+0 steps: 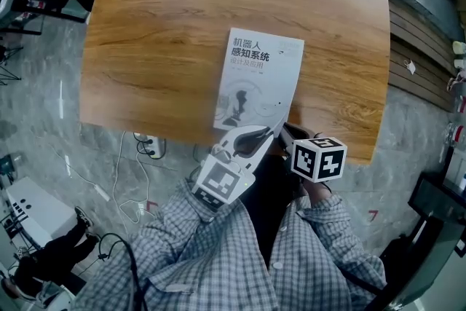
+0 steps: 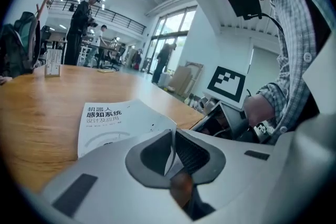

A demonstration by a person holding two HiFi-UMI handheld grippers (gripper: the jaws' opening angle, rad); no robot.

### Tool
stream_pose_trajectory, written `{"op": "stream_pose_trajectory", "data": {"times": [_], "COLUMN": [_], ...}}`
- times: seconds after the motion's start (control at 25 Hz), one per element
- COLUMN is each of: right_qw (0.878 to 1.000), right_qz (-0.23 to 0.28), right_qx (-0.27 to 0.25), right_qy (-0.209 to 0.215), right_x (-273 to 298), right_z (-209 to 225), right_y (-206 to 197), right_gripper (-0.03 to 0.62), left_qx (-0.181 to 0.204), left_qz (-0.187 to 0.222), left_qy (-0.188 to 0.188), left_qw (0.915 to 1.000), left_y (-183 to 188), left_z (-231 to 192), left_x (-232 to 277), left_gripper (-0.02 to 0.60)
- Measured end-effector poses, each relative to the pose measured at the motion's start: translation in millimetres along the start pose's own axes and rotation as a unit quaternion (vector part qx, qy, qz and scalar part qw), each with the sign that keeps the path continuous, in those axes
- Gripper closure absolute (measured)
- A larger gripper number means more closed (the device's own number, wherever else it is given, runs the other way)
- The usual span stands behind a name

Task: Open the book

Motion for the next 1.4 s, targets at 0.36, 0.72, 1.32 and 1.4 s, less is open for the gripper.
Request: {"op": "stream_pose_trajectory", "data": {"times": [0.36, 0.72, 1.32, 1.4], "right_qw": [0.999, 0.999, 0.996, 0.996], "right_qz": [-0.017, -0.018, -0.031, -0.031], "right_qx": [-0.025, -0.028, -0.055, -0.055], "right_qy": [-0.03, -0.041, -0.061, -0.062], "right_x": [10, 12, 13, 12], "right_z": [5, 4, 2, 2], "right_y": [-3, -2, -2, -2], "right_gripper": [0.571, 0.572, 0.574, 0.574], "left_qx": [-0.047, -0.102, -0.171, -0.176], "left_qz": [0.05, 0.104, 0.173, 0.179], "left_qy": [-0.004, 0.035, 0.127, 0.139], "left_qw": [0.9977, 0.9888, 0.9616, 0.958], "left_y": [12, 22, 21, 20], "left_z": [-12, -39, -85, -91], "left_x": [-17, -48, -100, -107], "left_gripper": [0.546, 0.548, 0.548, 0.548]}}
Point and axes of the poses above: the fingertips, and each gripper's own axes: x forward along the fingers, z to its right, y out of its top, the point moved 3 cm from there along -x, backward along the fingers, and after that the axes turned 6 degrees about -x, right-handed, at the moved point
